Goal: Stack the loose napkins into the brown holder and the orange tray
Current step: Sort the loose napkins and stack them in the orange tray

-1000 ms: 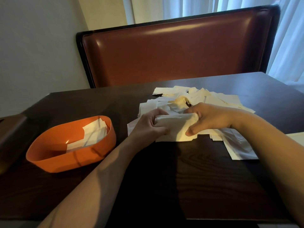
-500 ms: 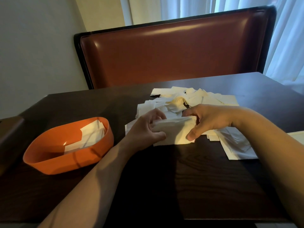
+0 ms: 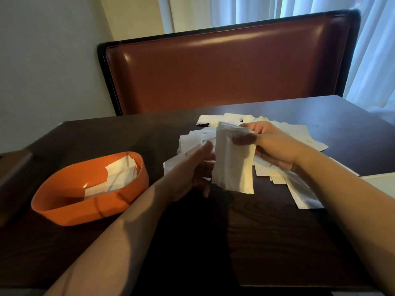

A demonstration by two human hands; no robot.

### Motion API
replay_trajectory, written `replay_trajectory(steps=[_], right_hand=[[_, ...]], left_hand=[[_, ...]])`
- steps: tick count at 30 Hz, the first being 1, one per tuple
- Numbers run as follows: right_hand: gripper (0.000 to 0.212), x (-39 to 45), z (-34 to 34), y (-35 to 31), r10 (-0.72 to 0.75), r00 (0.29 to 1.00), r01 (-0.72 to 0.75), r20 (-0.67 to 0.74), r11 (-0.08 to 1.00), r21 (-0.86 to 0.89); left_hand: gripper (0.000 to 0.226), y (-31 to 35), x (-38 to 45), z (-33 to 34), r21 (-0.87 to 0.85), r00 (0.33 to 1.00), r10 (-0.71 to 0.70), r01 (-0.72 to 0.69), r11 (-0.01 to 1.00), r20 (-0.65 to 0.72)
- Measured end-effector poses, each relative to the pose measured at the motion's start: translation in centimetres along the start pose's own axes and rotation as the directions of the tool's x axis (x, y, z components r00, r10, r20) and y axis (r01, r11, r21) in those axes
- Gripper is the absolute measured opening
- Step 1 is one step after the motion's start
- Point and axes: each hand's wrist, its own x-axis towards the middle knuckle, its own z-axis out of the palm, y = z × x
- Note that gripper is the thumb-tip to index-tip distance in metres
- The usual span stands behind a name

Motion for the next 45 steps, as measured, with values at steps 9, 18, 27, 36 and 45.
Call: replay_trajectory(steps=[9,18,27,36,45], right_hand=[[0.016,0.5,3.0,0.6,-0.072,0.995,0.065,-0.064,0.993,-0.099],[0.025,1.6,3.2,2.3,-0.203,0.906,0.076,-0.372,0.942,-0.328],[0.026,4.3,5.5,2.6,-0.097,0.947,-0.134,-0.305,0.745,-0.654],[0.041,7.5,8.3,2.0,0.027,0.876,-0.331,-0.482,0.759,-0.561],[0.037,4.0,3.7,-0.8,0.187,0.856,-0.44,-0.482,0.753,-0.489]], left_hand=[[0.056,0.1,-0.2,0.9,-0.376,0.955,-0.012,0.128,0.918,0.296],[0.022,0.4,0.8,-0.9,-0.505,0.806,0.042,-0.409,0.76,-0.59],[0.036,-0.5,2.3,-2.7,-0.375,0.476,-0.146,-0.432,0.82,-0.867],[0.032,-0.5,2.0,-3.0,-0.389,0.635,-0.198,-0.174,0.905,-0.747],[0.026,0.4,1.8,-0.4,-0.462,0.873,-0.08,-0.175,0.87,-0.481]])
